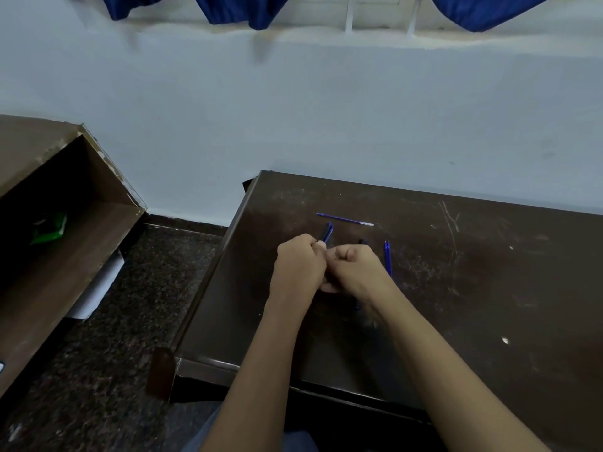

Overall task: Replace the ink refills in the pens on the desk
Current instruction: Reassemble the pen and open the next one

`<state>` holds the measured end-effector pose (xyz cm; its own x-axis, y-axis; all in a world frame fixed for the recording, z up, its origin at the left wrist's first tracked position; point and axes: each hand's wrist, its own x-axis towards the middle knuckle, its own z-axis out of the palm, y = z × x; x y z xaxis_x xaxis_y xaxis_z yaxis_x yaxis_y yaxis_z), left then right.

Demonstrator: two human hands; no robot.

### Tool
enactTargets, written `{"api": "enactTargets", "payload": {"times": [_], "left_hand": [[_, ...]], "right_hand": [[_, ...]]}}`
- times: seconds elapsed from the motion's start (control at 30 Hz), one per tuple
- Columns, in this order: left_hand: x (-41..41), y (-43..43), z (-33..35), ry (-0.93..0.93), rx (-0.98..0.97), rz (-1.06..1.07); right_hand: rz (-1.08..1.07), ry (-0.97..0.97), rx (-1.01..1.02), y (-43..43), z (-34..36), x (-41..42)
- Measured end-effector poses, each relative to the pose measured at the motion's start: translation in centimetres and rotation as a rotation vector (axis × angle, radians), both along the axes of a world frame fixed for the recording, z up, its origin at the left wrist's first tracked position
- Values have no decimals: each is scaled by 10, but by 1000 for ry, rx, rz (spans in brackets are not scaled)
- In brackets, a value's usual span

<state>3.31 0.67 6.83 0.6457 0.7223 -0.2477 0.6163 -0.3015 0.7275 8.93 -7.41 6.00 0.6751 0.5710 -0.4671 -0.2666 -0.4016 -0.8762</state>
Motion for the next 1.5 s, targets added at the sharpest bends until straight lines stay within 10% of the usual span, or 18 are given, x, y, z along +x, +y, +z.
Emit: {"api": "enactTargets", "payload": {"times": [1.2,1.37,1.5], "left_hand": [[-4,2,-10,-38,174,-264],[-7,10,-14,20,253,-163],[-7,15,-15,10,189,-41]], "right_hand": [[-234,139,177,6,-8,29],[-510,63,289,-8,-10,56],[-288,-232,3,-13,-27,61]]}}
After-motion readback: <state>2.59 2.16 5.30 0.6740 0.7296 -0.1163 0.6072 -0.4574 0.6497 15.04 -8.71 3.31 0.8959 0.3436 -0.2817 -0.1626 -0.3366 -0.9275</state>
